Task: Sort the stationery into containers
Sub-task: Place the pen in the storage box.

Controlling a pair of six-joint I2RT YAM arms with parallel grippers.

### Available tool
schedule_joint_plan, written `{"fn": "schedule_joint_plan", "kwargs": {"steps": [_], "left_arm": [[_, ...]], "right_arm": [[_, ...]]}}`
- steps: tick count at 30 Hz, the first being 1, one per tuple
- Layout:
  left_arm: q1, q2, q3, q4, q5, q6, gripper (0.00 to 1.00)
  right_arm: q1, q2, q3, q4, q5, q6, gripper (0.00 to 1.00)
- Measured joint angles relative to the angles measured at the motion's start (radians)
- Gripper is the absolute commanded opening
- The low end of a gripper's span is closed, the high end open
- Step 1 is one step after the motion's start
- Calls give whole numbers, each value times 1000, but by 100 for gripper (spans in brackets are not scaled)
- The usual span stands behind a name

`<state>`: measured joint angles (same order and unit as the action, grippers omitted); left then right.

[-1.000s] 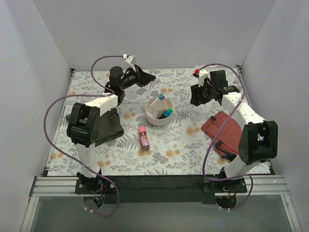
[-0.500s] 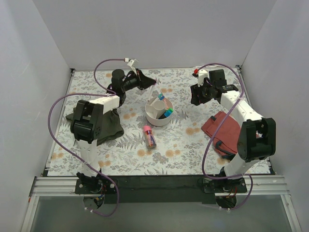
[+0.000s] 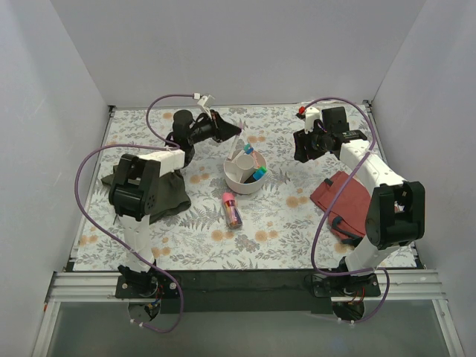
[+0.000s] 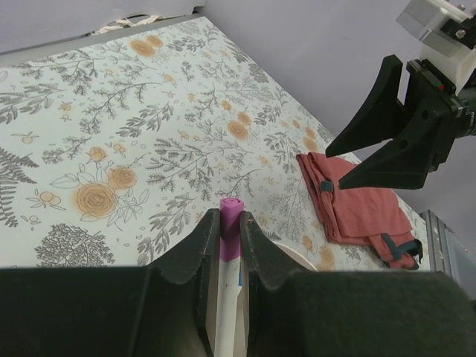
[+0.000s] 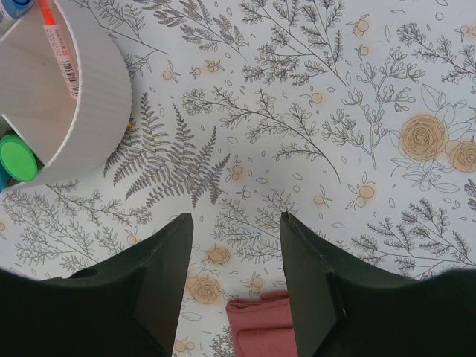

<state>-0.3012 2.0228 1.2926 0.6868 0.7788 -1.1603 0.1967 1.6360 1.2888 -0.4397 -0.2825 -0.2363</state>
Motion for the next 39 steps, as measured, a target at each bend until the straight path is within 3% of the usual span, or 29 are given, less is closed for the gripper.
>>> {"fn": "schedule_joint_plan", "kwargs": {"steps": [35, 37, 39], "left_arm": [[-33, -22, -123, 42, 29, 60, 0], [-34, -24, -128, 39, 30, 64, 4], [-35, -28, -135, 38, 31, 65, 14]], "right_arm": [[0, -78, -97, 0, -2, -6, 59], [0, -91, -114, 0, -4, -6, 59], [0, -96, -121, 2, -5, -6, 59]]}}
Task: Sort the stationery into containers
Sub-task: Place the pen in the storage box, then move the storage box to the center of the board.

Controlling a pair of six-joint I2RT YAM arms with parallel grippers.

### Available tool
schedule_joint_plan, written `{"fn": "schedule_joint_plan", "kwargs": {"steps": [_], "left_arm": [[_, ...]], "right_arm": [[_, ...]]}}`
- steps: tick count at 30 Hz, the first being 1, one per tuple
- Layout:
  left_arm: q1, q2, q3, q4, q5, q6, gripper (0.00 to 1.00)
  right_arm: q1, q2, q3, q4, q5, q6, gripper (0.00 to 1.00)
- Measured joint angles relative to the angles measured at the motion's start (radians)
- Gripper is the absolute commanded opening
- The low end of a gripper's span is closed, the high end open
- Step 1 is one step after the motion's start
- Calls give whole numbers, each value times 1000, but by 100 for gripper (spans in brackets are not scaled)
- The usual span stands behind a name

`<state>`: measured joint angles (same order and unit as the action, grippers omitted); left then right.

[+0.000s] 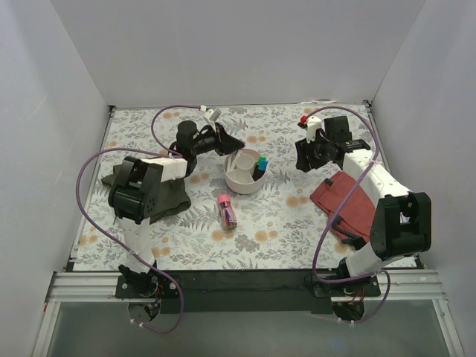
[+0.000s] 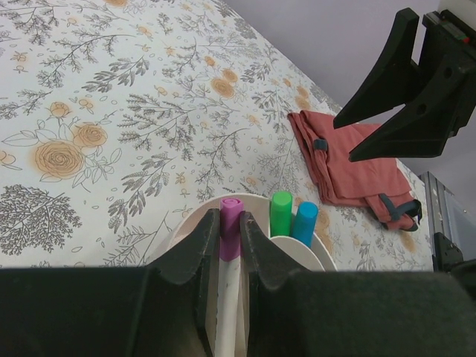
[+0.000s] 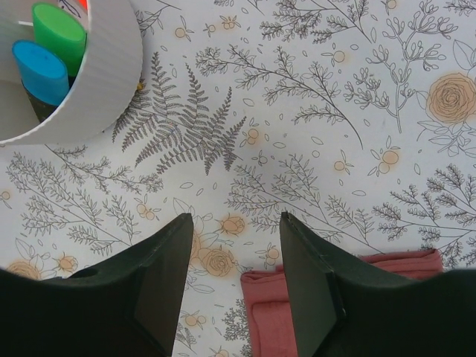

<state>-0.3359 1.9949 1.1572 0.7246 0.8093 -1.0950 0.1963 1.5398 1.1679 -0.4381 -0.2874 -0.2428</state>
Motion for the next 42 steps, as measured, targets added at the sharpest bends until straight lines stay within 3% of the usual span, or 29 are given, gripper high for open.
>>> {"fn": "schedule_joint_plan", "kwargs": {"steps": [10, 17, 22, 25, 29, 32, 38, 42], "left_arm": [[0, -40, -6, -32, -1, 33, 33], [2, -96, -8, -96, -1, 69, 35], [33, -244, -19, -192, -41, 105, 40], [78, -376, -16, -318, -162, 162, 51], [130, -530, -20, -540, -379, 241, 53], [155, -628, -99, -678, -467, 257, 52], [159, -662, -282, -953, -474, 208, 44], [157, -626, -351, -1030, -451, 161, 39]], "right_arm": [[0, -2, -4, 0, -7, 0, 59], [0, 8, 7, 0, -10, 0, 59], [2, 7, 22, -1, -48, 1, 59], [24, -3, 32, -3, -74, 3, 58], [131, -62, 28, -7, -98, 6, 58], [244, -126, 6, 2, -111, 8, 59], [350, -177, -68, 23, -128, 11, 59], [399, -183, -120, 25, -122, 8, 60]]}}
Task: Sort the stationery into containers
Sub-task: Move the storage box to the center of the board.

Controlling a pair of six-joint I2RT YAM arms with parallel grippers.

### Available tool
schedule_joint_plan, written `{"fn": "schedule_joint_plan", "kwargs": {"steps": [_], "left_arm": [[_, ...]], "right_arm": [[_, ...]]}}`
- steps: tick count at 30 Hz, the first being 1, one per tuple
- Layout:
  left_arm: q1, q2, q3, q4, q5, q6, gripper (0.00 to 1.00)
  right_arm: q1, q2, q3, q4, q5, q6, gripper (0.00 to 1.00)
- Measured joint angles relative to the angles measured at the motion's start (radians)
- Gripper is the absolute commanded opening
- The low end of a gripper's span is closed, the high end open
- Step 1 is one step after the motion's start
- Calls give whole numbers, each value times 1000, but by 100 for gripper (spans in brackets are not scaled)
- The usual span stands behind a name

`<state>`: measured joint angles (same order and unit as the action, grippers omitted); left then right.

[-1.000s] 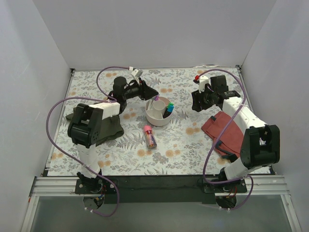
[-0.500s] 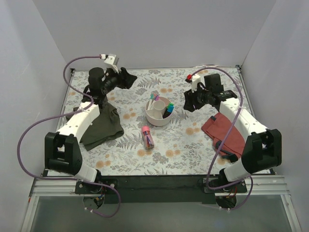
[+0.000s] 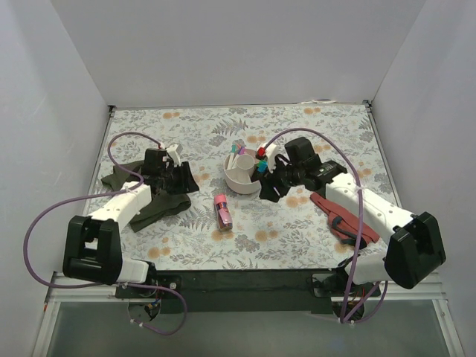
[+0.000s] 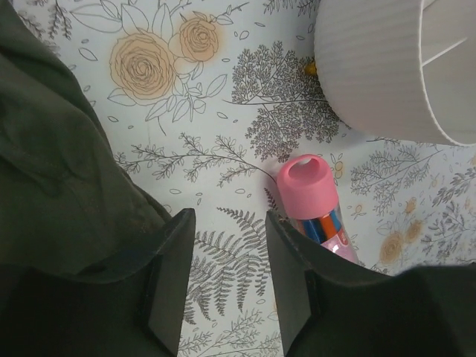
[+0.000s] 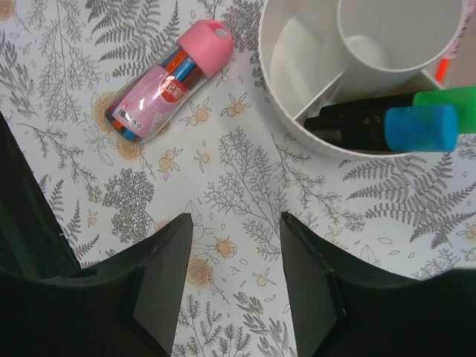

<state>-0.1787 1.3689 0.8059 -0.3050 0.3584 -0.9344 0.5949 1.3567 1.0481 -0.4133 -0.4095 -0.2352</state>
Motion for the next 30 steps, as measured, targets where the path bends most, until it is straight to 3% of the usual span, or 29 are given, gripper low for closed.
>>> {"fn": "schedule_joint_plan", "kwargs": {"steps": [2, 6, 7, 8, 18, 30], "left_arm": [[0, 0, -26, -1, 12, -16, 36], [0, 15, -25, 31, 54, -35, 20], [0, 29, -20, 47, 70, -41, 7], [0, 46, -11, 61, 86, -50, 1], [-6, 252, 124, 180, 291, -133, 0], [-95, 431, 301, 205, 392, -141, 0]], "right_arm": [[20, -2, -26, 4, 14, 10, 59], [23, 2, -58, 27, 48, 45, 58], [22, 7, -59, 34, 60, 55, 57], [21, 15, -60, 47, 71, 67, 56], [7, 153, -53, 152, 108, 141, 33], [-26, 275, 91, 181, 128, 172, 32]]}}
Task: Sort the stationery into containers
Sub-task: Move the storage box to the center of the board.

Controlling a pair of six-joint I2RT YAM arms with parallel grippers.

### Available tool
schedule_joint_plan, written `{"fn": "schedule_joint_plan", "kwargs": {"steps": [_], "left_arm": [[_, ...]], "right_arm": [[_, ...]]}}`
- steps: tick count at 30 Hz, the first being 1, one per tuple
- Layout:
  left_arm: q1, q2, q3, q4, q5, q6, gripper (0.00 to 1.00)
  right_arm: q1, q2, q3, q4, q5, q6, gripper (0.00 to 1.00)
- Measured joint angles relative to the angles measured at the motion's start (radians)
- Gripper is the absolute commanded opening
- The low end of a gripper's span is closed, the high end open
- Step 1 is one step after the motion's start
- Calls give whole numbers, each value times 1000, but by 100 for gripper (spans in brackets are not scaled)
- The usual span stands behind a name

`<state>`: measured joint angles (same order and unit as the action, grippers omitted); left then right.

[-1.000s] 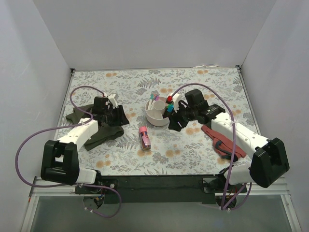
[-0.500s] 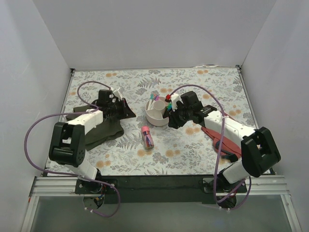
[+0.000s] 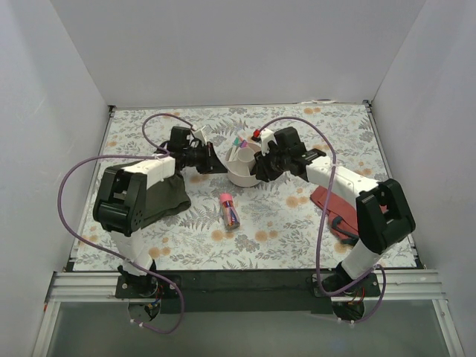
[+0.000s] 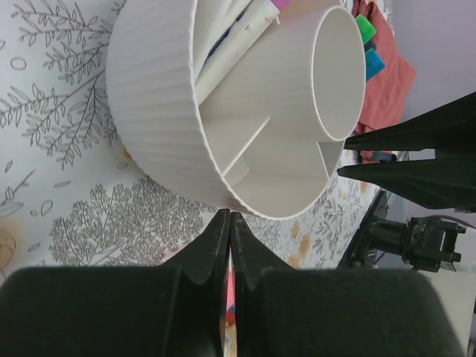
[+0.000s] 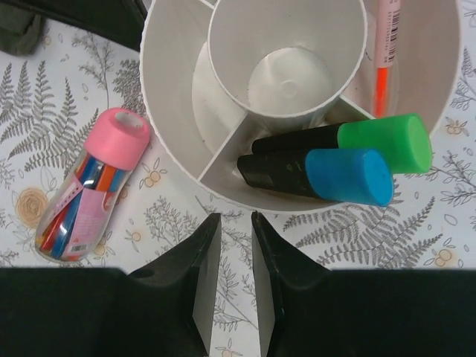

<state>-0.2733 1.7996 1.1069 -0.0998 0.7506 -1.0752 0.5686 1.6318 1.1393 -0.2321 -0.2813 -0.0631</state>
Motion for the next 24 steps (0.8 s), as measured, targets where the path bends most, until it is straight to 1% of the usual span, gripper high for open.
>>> {"fn": "schedule_joint_plan", "kwargs": {"steps": [9, 11, 13, 16, 17, 19, 20, 21, 23, 24], "left_arm": [[-3, 130, 138, 2, 10, -10, 0], [-4, 143, 156, -7, 10, -12, 0], [-4, 133, 156, -35, 12, -13, 3], [-3, 66, 111, -61, 8, -14, 14], [-3, 20, 79, -76, -1, -12, 24], [-2, -111, 8, -109, -32, 2, 36], [1, -177, -21, -117, -59, 13, 41], [2, -232, -43, -126, -82, 23, 53], [6, -377, -97, -154, -172, 53, 63], [9, -423, -115, -163, -212, 68, 72]], "right_arm": [[-34, 98, 96, 14, 14, 7, 32], [-41, 105, 111, 10, 14, 8, 33], [-45, 100, 115, -2, 9, 7, 35], [-47, 68, 109, -19, -6, 7, 41], [-47, 49, 105, -32, -13, 8, 43], [-44, 0, 95, -56, -27, 19, 49], [-42, -31, 87, -61, -36, 26, 53], [-39, -38, 86, -64, -38, 31, 56], [-23, -64, 76, -64, -41, 66, 63], [-11, -68, 74, -66, -43, 80, 65]]}}
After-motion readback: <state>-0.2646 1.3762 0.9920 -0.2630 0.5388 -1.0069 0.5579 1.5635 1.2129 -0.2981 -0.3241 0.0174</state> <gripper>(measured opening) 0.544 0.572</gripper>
